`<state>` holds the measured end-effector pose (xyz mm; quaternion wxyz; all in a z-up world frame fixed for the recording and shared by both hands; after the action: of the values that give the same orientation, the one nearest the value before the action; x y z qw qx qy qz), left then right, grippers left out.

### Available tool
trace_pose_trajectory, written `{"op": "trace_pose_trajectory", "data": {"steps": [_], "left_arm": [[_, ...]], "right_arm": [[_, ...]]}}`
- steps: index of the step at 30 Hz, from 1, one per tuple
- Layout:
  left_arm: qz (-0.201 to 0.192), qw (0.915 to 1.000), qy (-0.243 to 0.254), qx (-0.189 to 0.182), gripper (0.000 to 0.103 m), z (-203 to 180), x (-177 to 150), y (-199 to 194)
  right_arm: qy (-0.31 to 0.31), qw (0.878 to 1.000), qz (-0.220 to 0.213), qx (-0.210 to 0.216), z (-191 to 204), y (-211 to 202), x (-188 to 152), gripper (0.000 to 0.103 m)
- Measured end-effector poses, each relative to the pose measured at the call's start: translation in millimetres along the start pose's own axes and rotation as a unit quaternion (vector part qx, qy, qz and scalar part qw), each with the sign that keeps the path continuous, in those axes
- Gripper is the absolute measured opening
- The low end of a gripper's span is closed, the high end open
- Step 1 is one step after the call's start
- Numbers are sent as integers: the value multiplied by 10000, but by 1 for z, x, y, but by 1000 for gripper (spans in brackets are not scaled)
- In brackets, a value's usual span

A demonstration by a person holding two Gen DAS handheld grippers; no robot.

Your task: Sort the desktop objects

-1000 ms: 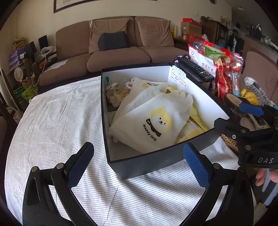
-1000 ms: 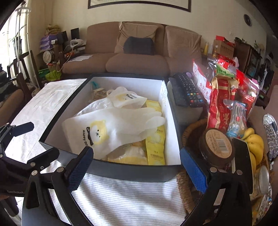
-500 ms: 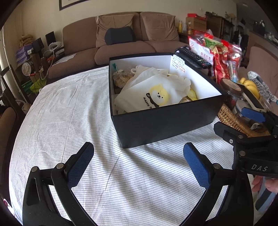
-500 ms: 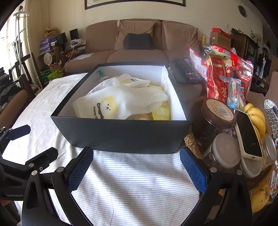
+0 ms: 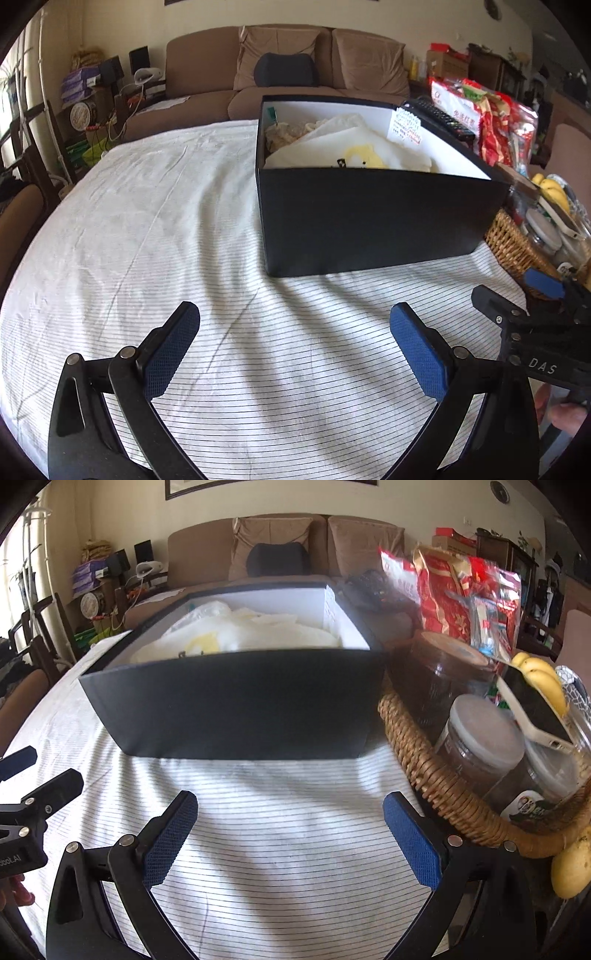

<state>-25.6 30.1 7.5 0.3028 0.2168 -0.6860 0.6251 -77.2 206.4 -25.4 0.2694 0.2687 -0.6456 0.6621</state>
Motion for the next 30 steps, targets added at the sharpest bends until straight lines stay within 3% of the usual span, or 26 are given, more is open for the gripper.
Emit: {"op": "trace_pose_trajectory", "data": {"steps": [3, 11, 14, 22, 26, 30], "left_arm": [[150, 9996, 167, 193, 103, -2, -17, 21], [649, 9974, 253, 159, 103, -2, -44, 57], [673, 9975, -218, -39, 103, 21, -47, 56], [655, 9951, -666, 315, 103, 95, -51, 47], [635, 9960, -571, 280, 103, 84, -49, 42], [324, 9994, -130, 52, 103, 41, -30, 25]], "right_arm": [[5, 9998, 181, -47, -2, 16, -10, 103], [-2, 9988, 483, -104, 4, 44, -27, 103], [204, 9979, 613, -61, 6, 45, -36, 103], [282, 9978, 597, 26, 30, 35, -48, 103], [78, 9981, 601, 124, 36, 32, -47, 103], [200, 9992, 345, 45, 21, 22, -34, 103]]}}
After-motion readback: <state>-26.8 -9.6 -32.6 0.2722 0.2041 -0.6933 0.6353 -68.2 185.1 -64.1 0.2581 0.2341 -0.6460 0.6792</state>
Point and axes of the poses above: each gripper's, at about its wrist camera, not at the fingertips, and y roughly the way its jaws point, z to its left, x to its top, the point moved 9 cm from there along y, roughly the way its jaws point
